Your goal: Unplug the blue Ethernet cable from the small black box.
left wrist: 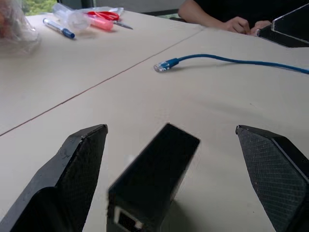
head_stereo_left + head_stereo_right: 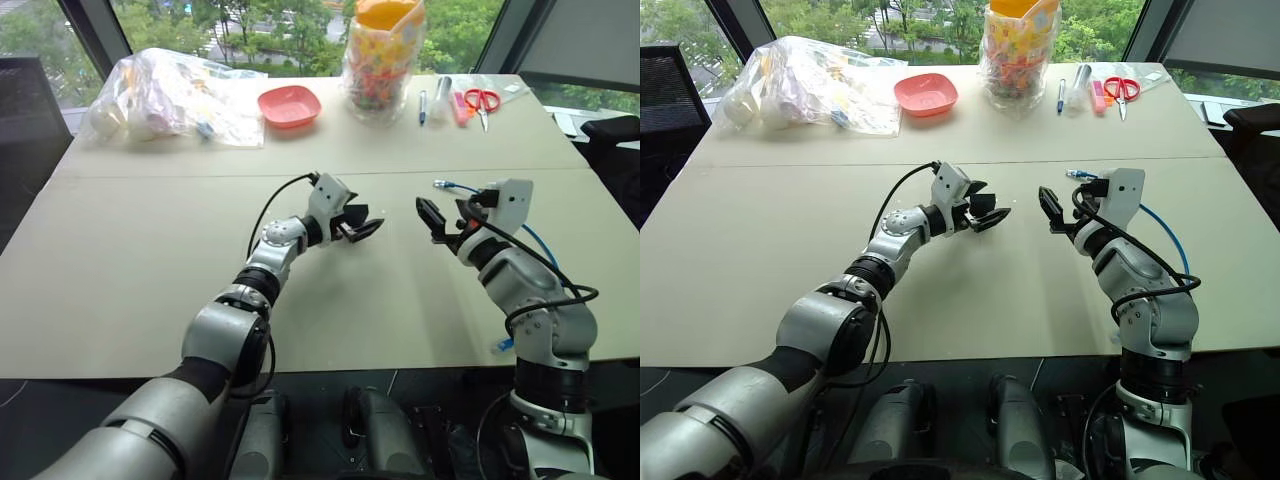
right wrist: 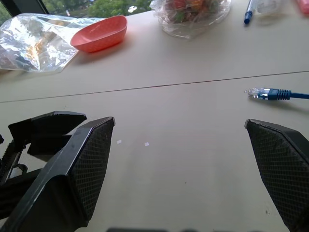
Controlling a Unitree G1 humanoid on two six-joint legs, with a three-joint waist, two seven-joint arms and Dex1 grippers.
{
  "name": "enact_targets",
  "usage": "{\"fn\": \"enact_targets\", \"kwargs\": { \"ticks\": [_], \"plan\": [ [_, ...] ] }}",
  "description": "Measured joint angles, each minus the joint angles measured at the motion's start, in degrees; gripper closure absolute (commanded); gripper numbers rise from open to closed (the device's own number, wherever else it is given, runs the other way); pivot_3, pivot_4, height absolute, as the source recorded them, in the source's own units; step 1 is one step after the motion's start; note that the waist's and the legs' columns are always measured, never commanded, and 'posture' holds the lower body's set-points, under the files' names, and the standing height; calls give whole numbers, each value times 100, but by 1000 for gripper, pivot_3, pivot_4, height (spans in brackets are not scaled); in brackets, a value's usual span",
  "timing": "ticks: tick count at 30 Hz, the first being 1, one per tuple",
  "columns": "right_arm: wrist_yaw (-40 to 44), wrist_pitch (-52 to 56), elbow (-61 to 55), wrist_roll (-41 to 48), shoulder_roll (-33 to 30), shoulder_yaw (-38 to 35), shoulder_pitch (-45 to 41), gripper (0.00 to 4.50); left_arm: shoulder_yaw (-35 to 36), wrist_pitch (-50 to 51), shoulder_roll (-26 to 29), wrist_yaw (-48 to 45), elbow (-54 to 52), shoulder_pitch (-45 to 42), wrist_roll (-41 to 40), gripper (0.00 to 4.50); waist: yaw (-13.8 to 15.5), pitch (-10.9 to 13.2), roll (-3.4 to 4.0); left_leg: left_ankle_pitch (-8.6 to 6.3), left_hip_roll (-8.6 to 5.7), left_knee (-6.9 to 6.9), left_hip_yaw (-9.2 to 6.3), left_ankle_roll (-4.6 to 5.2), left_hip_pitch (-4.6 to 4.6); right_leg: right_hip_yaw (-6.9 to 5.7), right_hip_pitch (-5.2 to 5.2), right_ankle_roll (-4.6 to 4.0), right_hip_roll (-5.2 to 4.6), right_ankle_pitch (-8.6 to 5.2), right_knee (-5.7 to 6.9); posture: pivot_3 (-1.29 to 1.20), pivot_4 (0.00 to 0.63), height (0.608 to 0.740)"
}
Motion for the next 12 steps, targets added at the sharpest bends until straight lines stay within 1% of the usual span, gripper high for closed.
{"fn": "enact_targets", "kwargs": {
  "ticks": [2,4,6,9,12],
  "plan": [
    [119,-13,-1,6,-91,-1,87,0,70,722,343,-488,-980,352,-344,69,-40,0,0,0,4,-4,-1,0,1,2,-1,-2,3,-1,0,0,150,740],
    [226,-15,-7,39,-156,-11,155,0,143,1330,628,-689,-1771,653,-589,69,-76,0,1,0,4,-4,-1,0,0,3,0,-3,4,0,3,0,150,740],
    [457,-14,-59,108,-263,-1,240,0,153,2140,1050,-814,-3061,1208,-837,69,-121,0,2,0,4,-5,1,0,3,7,-1,-3,6,0,4,0,150,740],
    [796,-13,-110,211,-452,17,351,0,216,3137,1676,-720,-4507,1934,-1060,69,-103,-1,3,1,6,-1,0,0,8,7,3,-2,7,0,8,0,150,740],
    [1192,39,-279,377,-640,131,466,0,333,3883,2030,-446,-5481,2497,-1277,69,-71,-1,3,1,5,5,-3,-1,9,6,7,-4,2,-1,8,0,150,740]
  ]
}}
